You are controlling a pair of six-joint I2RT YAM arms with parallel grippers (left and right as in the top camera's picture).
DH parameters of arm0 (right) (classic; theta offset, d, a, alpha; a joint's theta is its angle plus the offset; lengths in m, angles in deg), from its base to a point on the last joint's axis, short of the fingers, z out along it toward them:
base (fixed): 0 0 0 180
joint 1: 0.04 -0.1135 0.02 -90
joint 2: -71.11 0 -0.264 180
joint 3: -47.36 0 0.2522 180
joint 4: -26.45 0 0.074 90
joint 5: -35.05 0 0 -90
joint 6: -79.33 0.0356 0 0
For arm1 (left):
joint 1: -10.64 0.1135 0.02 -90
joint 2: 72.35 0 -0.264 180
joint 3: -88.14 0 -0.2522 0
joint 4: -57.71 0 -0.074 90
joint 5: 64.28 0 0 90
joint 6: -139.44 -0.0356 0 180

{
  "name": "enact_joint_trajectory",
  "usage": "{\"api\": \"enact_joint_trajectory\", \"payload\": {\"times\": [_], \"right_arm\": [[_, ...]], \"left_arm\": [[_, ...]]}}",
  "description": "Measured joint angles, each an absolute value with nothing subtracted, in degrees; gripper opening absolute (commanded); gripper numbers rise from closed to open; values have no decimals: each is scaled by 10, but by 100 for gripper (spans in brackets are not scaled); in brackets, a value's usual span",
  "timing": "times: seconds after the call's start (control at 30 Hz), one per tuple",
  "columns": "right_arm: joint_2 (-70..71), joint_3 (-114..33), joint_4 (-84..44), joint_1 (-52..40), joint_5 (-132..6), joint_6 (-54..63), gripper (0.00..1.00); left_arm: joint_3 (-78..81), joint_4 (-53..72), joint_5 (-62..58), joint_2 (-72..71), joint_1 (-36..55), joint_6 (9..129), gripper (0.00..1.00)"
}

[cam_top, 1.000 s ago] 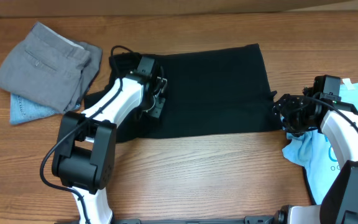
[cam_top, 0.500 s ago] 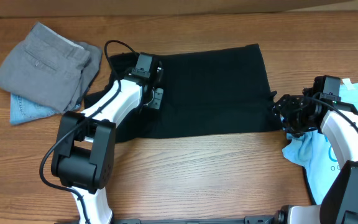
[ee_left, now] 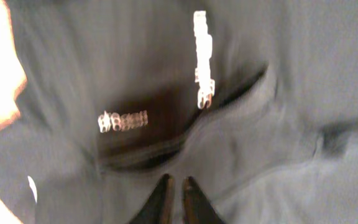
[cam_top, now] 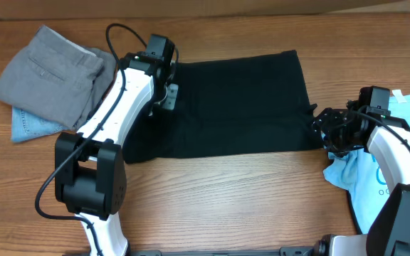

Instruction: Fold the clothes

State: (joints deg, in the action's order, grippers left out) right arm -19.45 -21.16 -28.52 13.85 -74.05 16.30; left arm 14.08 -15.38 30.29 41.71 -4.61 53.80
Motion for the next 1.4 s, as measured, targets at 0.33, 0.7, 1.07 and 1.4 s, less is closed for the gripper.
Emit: {"api": "enact_joint_trajectory", "payload": {"times": [0.33,0.7,1.07,1.4], "right_arm": [[-194,-212,-283,138,-733,163,75],[-194,-212,-284,138,-729,163,75],[-194,-212,-294,138,-727,163,76],[-194,-212,-295,138,-727,163,77]], "left_arm": [[11,-37,288,417,-46,534,4],[-30,143,334,417,-42,534,11],[181,-62,350,417,-8,533,23],[198,-235,329,417,-7,536,27]]}}
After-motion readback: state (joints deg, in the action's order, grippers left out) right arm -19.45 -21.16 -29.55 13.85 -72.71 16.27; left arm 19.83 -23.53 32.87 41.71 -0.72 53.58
